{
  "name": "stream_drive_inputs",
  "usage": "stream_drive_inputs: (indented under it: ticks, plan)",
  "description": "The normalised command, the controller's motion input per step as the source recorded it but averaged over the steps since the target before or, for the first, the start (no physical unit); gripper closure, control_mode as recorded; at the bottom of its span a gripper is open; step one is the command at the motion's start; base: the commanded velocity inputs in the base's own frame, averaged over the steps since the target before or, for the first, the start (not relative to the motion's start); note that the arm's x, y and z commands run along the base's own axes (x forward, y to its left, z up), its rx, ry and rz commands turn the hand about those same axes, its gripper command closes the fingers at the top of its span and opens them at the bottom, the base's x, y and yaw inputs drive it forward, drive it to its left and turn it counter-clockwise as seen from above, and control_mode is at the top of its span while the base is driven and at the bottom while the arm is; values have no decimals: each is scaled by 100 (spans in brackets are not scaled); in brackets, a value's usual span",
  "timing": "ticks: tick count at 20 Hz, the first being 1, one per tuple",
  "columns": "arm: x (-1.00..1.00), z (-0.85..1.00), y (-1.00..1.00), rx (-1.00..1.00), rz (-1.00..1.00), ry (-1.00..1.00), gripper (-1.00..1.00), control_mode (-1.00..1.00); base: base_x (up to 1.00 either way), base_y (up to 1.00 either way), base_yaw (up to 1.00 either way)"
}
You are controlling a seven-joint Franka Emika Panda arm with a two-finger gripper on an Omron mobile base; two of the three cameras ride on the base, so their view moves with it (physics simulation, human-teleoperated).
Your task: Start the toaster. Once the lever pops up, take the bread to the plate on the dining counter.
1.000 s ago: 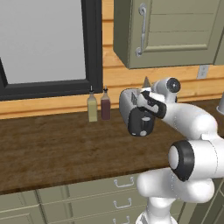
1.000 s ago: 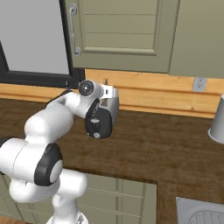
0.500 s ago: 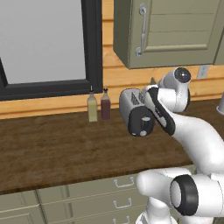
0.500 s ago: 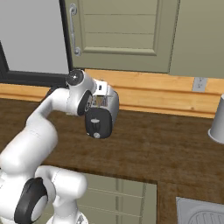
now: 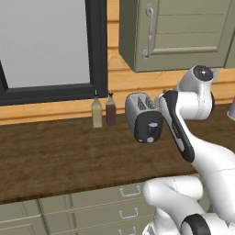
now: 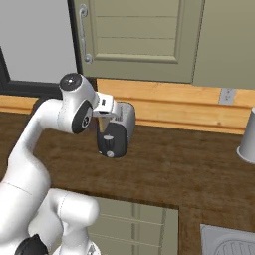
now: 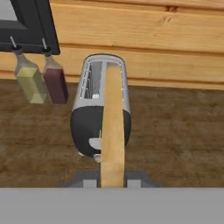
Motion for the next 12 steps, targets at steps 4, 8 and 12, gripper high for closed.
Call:
stream_drive_inputs:
  ticks: [4,8,12]
  plan:
    - [-83,0,53,0,4,2,100,-100,0,0,0]
    - [-70,0,46,0,6,0,100,-100,0,0,0]
    - [-68,2,43,0,5,0,100,-100,0,0,0]
